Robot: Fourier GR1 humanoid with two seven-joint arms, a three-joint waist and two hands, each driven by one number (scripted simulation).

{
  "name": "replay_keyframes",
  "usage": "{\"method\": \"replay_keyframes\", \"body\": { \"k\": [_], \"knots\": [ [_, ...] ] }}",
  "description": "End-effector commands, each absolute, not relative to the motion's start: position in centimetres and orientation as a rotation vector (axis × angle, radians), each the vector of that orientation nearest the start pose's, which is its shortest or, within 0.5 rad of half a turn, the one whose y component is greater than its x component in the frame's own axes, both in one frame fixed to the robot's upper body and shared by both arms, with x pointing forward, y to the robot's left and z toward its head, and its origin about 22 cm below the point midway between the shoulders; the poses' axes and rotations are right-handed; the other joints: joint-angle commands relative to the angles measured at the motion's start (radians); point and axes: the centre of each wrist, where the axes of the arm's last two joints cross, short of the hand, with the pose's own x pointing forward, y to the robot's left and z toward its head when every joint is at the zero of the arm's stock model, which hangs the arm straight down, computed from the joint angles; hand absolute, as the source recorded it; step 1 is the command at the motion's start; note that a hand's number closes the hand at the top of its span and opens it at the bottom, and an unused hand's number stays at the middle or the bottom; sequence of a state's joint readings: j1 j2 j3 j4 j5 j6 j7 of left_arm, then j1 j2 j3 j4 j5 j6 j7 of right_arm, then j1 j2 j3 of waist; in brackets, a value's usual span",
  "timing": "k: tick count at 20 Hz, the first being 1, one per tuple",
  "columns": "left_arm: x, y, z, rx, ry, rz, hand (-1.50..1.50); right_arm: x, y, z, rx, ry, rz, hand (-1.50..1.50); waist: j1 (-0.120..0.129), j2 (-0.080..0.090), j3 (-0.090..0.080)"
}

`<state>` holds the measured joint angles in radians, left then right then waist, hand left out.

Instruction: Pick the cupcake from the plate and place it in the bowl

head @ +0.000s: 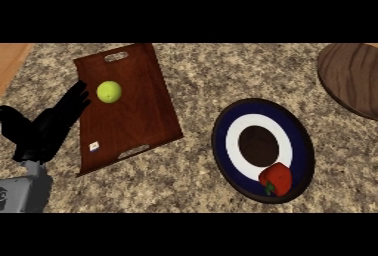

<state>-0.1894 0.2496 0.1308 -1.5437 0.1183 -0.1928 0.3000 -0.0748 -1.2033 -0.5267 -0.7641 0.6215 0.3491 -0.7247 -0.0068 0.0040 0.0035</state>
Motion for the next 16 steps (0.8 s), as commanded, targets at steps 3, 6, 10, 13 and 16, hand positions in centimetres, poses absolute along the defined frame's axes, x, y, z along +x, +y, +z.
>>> {"method": "replay_keyframes", "body": {
  "k": [3,6,10,13,16],
  "knots": [
    [29.7,28.9,6.4,0.030,-1.442,-0.218,0.00,15.2,-63.4,27.9,-1.095,-1.140,1.012,1.50,0.019,0.000,-0.002],
    [30.1,29.8,6.8,0.012,-1.421,-0.231,0.00,16.2,-63.2,27.1,-1.070,-1.189,1.000,1.50,0.018,-0.001,-0.003],
    [30.1,29.1,7.5,0.017,-1.420,-0.239,0.00,19.2,-60.9,30.6,-0.943,-1.302,0.898,1.50,0.033,-0.001,-0.004],
    [30.0,29.7,6.9,0.033,-1.424,-0.214,0.00,20.4,-59.8,31.3,-0.908,-1.307,0.904,1.50,0.022,-0.002,-0.005],
    [29.9,29.1,6.0,0.028,-1.417,-0.226,0.00,21.6,-59.0,31.6,-0.900,-1.364,0.873,1.50,0.019,-0.003,-0.004]
  ]
}}
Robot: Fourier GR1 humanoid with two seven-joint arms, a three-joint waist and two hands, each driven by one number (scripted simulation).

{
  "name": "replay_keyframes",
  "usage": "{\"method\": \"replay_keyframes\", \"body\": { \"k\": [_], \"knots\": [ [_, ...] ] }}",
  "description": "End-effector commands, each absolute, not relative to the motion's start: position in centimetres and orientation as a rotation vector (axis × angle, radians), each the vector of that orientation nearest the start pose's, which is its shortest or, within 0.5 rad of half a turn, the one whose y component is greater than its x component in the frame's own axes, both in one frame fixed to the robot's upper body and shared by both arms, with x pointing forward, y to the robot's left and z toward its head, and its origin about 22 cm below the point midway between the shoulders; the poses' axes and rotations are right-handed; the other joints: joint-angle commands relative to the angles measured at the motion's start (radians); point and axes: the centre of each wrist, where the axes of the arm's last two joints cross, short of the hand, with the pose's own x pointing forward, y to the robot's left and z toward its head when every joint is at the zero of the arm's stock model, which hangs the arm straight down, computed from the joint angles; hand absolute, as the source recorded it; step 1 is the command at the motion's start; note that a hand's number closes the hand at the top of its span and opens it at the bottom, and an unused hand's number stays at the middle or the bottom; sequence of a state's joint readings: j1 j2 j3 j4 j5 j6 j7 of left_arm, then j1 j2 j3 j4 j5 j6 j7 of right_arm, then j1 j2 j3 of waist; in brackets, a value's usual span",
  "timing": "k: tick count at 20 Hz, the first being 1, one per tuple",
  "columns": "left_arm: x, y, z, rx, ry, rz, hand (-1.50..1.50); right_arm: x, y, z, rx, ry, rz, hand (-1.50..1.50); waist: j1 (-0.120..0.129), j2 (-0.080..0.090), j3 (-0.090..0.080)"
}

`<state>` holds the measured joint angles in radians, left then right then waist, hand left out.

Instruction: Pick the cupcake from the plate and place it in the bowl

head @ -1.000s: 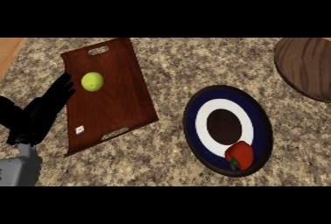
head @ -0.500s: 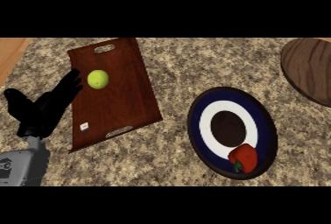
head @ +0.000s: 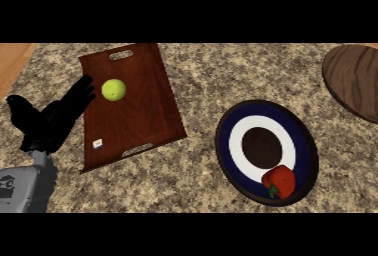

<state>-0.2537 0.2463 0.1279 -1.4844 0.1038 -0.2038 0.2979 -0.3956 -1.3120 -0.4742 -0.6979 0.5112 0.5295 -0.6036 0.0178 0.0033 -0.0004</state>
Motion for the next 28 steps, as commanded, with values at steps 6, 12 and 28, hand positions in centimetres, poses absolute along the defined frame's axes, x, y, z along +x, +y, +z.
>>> {"method": "replay_keyframes", "body": {
  "k": [6,12,28],
  "knots": [
    [30.9,29.2,6.7,0.025,-1.432,-0.226,0.00,27.1,-55.0,31.8,-0.934,-1.405,0.810,1.50,0.005,0.001,0.000],
    [29.8,27.7,5.8,0.009,-1.428,-0.220,0.00,31.0,-52.6,30.8,-0.930,-1.411,0.792,1.50,0.008,0.002,0.000],
    [31.2,27.0,7.3,-0.033,-1.460,-0.272,0.00,38.0,-48.9,21.7,-0.851,-1.357,0.675,1.50,0.061,0.030,0.005]
  ]
}}
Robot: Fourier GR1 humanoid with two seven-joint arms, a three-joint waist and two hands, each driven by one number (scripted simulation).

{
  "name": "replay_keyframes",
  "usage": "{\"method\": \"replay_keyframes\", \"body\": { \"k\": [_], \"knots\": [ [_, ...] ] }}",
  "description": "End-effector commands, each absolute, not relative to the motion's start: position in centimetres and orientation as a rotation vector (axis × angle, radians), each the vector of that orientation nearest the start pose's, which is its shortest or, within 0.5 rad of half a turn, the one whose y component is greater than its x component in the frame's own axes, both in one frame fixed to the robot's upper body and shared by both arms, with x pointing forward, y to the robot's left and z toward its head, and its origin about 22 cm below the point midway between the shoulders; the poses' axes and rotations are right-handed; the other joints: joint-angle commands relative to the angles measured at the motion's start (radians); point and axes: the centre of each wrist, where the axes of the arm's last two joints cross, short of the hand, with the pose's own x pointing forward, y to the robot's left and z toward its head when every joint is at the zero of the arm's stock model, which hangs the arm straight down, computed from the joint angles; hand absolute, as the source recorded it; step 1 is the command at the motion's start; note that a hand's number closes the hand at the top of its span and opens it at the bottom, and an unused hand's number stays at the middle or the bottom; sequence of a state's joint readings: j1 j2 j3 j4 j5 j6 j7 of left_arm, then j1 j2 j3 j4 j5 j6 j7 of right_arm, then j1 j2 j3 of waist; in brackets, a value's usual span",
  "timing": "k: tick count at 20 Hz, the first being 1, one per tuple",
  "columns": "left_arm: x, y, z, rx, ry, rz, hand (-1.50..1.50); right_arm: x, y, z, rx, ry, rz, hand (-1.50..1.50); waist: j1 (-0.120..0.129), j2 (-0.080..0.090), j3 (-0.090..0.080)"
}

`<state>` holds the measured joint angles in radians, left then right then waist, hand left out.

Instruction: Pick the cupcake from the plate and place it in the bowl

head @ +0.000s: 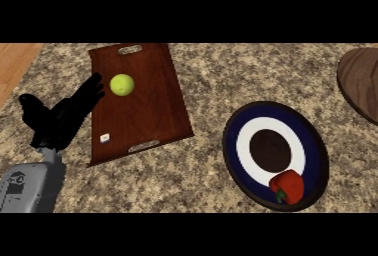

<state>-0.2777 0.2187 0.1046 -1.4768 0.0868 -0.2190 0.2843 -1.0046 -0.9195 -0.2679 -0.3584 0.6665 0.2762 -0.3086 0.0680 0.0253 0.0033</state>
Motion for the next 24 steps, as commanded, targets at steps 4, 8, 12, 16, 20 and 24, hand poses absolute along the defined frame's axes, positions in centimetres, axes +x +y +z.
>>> {"method": "replay_keyframes", "body": {
  "k": [4,8,12,16,20,24],
  "knots": [
    [30.4,26.9,6.9,-0.029,-1.454,-0.276,0.00,38.9,-47.7,20.2,-0.825,-1.338,0.689,1.50,0.024,0.007,0.002],
    [30.8,27.0,6.7,-0.038,-1.472,-0.288,0.00,39.7,-46.5,17.7,-0.627,-1.282,0.528,1.50,0.033,0.018,0.002],
    [30.4,27.4,6.9,-0.041,-1.467,-0.301,0.00,39.9,-46.2,17.4,-0.542,-1.324,0.368,-1.50,0.050,0.020,0.004],
    [31.2,26.4,7.8,-0.045,-1.470,-0.277,0.00,39.9,-45.9,15.9,-0.552,-1.423,0.327,-1.50,0.039,0.023,0.006],
    [31.5,26.8,8.0,-0.050,-1.486,-0.296,0.00,39.9,-45.4,14.8,-0.603,-1.493,0.274,-1.50,0.041,0.031,0.006],
    [30.9,27.1,7.4,-0.039,-1.470,-0.299,0.00,39.1,-47.6,18.1,-0.681,-1.538,0.205,-1.50,0.040,0.024,0.005]
  ]
}}
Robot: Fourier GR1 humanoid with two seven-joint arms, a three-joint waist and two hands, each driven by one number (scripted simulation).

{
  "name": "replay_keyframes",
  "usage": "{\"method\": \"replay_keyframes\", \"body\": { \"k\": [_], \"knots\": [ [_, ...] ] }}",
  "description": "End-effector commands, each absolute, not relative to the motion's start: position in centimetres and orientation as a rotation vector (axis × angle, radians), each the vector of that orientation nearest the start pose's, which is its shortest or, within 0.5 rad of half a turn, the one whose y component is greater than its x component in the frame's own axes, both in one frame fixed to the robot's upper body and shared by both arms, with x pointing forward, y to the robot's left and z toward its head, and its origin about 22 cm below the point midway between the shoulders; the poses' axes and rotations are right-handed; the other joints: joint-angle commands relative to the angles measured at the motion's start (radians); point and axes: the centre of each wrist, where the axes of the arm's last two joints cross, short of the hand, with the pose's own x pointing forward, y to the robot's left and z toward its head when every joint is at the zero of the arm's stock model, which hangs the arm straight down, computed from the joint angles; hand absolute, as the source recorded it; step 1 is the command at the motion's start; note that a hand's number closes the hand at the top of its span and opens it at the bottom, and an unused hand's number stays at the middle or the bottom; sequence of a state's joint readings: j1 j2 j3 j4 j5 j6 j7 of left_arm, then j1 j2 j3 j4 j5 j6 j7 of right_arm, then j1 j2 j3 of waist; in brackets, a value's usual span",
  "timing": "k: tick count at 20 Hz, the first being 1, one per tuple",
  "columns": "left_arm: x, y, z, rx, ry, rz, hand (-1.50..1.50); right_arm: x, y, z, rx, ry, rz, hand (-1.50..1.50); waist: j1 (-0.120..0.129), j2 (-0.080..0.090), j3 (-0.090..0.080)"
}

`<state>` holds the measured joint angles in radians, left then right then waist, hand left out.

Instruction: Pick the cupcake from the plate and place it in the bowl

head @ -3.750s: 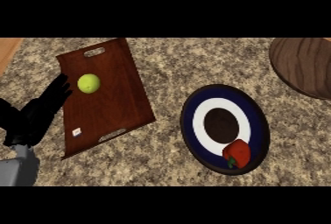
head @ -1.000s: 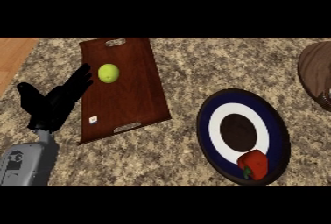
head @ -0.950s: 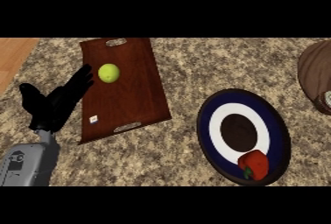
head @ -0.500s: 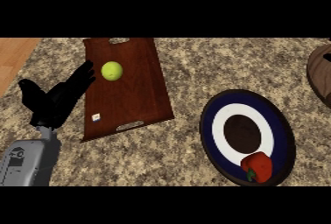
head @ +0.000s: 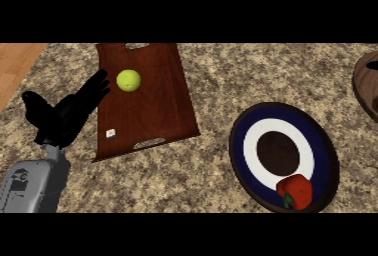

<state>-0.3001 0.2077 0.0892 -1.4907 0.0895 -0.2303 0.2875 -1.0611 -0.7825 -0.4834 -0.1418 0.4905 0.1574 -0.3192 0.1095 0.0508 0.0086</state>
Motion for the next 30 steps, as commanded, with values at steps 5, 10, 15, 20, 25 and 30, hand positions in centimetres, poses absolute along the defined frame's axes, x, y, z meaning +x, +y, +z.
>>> {"method": "replay_keyframes", "body": {
  "k": [5,10,15,20,25,30],
  "knots": [
    [31.2,26.7,7.7,-0.031,-1.471,-0.289,0.00,36.8,-50.5,18.1,-0.766,-1.573,0.099,-1.50,-0.025,0.000,0.002],
    [31.0,27.5,7.5,-0.002,-1.467,-0.256,0.00,32.7,-54.8,18.9,-0.824,-1.586,0.061,-1.50,-0.049,-0.008,0.002],
    [30.1,28.6,6.9,0.001,-1.448,-0.239,0.00,29.4,-57.8,22.1,-0.773,-1.712,0.156,-1.50,-0.057,-0.024,0.001],
    [30.1,29.0,6.7,0.029,-1.436,-0.214,0.00,26.0,-60.0,19.7,-0.722,-1.809,0.194,-1.50,-0.078,-0.027,0.001],
    [29.1,29.4,5.5,0.018,-1.436,-0.208,0.00,22.1,-62.3,20.8,-0.490,-1.913,0.210,-1.50,-0.102,-0.037,0.001],
    [28.3,31.2,5.8,0.065,-1.410,-0.190,0.00,19.5,-63.4,19.5,-0.322,-1.943,0.132,-1.50,-0.134,-0.052,0.002]
  ]
}}
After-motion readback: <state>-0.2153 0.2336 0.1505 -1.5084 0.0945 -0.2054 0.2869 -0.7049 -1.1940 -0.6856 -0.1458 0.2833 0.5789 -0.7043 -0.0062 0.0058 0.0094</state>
